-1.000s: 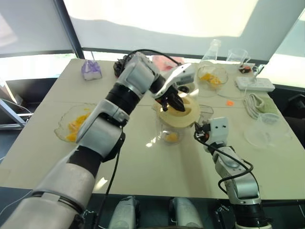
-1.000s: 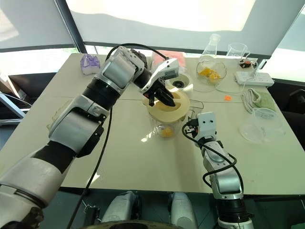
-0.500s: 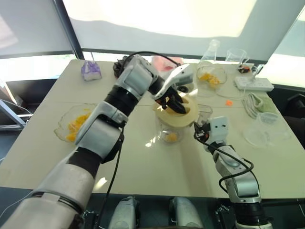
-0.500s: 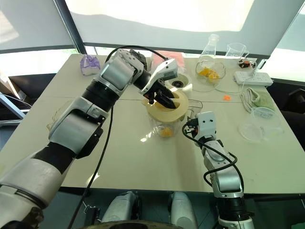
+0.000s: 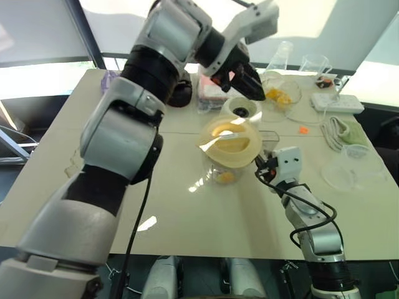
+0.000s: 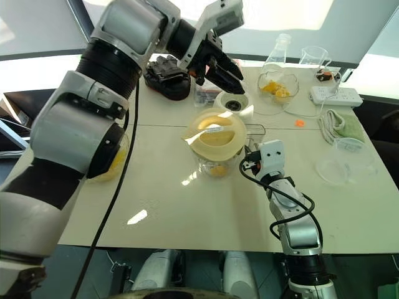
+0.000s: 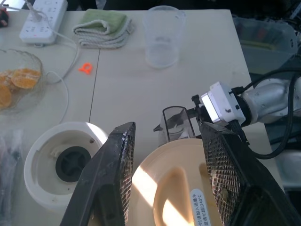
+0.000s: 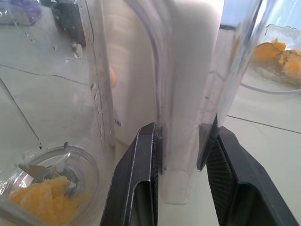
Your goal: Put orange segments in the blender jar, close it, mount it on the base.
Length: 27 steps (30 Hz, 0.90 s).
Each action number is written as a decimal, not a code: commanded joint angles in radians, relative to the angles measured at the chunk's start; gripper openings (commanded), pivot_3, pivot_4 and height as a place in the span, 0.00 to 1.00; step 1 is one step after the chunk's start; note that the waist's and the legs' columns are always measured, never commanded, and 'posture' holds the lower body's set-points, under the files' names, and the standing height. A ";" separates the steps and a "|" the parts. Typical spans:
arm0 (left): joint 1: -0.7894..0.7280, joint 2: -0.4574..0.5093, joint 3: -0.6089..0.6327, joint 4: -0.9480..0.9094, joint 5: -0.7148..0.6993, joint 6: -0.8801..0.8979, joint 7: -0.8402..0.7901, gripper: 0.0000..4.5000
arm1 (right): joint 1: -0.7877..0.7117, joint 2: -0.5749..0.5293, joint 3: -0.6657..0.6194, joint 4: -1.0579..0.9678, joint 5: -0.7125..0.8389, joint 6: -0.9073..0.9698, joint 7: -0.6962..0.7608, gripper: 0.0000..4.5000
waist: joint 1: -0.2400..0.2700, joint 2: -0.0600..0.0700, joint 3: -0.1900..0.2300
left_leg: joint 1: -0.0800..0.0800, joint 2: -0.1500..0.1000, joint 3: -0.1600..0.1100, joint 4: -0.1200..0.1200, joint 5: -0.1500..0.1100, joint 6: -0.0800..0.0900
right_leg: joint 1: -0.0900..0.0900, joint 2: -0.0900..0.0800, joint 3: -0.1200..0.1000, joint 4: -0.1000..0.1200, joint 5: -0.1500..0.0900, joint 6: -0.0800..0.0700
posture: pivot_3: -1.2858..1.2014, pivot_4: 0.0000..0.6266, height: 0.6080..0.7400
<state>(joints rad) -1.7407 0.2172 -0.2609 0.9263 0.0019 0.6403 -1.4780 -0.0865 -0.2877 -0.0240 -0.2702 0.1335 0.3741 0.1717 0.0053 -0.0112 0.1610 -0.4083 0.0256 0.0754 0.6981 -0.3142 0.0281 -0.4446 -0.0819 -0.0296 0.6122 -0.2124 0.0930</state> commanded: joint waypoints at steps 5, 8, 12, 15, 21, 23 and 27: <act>0.216 0.151 0.143 -0.253 -0.044 -0.005 0.237 0.49 | 0.025 -0.016 -0.076 -0.098 0.008 0.064 -0.023 0.19 | -0.002 0.004 -0.001 | 0.002 0.001 0.000 0.000 0.000 0.000 | 0.001 0.000 0.001 0.002 0.000 0.000 | 0.52 0.24 1.00; 0.451 0.192 0.233 -0.451 -0.084 0.040 0.357 0.49 | 0.016 -0.008 -0.127 -0.207 0.072 0.163 -0.027 0.19 | -0.002 0.005 0.000 | 0.003 0.003 0.000 0.000 0.001 -0.002 | 0.001 0.000 0.001 0.004 0.002 0.004 | 0.52 0.24 1.00; 0.741 0.196 0.348 -0.695 -0.145 0.037 0.502 0.49 | -0.002 -0.030 -0.214 -0.349 0.159 0.290 -0.013 0.19 | -0.001 0.003 0.004 | -0.001 0.005 0.000 0.001 0.005 -0.008 | -0.001 0.000 0.001 0.005 0.003 0.004 | 0.52 0.24 1.00; 0.912 0.182 0.411 -0.814 -0.193 0.057 0.588 0.49 | -0.035 -0.121 -0.308 -0.424 0.229 0.385 0.037 0.19 | 0.006 0.003 0.004 | -0.001 0.004 0.000 0.001 0.005 -0.008 | -0.001 -0.001 0.000 0.003 0.004 0.004 | 0.52 0.24 1.00; 1.107 0.125 0.455 -1.029 -0.320 0.024 0.661 0.49 | -0.267 -0.281 -0.500 -0.415 0.421 0.571 0.061 0.19 | 0.009 0.002 0.005 | 0.001 0.003 0.001 0.001 0.006 -0.010 | 0.002 -0.002 0.000 0.002 0.005 0.001 | 0.52 0.24 1.00; 1.153 0.106 0.454 -1.117 -0.363 0.048 0.687 0.49 | -0.326 -0.339 -0.506 -0.387 0.428 0.610 0.060 0.19 | 0.007 0.001 0.005 | 0.001 0.001 0.000 0.001 0.007 -0.012 | 0.003 -0.001 -0.001 0.002 0.006 0.000 | 0.52 0.24 1.00; 1.222 0.097 0.433 -1.261 -0.416 0.088 0.748 0.49 | -0.478 -0.400 -0.498 -0.303 0.449 0.681 0.031 0.19 | -0.001 0.002 0.005 | 0.003 0.002 0.000 0.001 0.007 -0.012 | 0.003 0.000 0.000 0.003 0.006 -0.001 | 0.52 0.24 1.00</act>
<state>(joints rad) -0.5257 0.3096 0.1714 -0.2594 -0.3826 0.7183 -0.7540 -0.4949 -0.6660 -0.4935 -0.5752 0.5661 1.0525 0.2238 0.0038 -0.0097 0.1663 -0.4050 0.0274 0.0762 0.6990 -0.3074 0.0162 -0.4419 -0.0821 -0.0290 0.6154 -0.2058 0.0919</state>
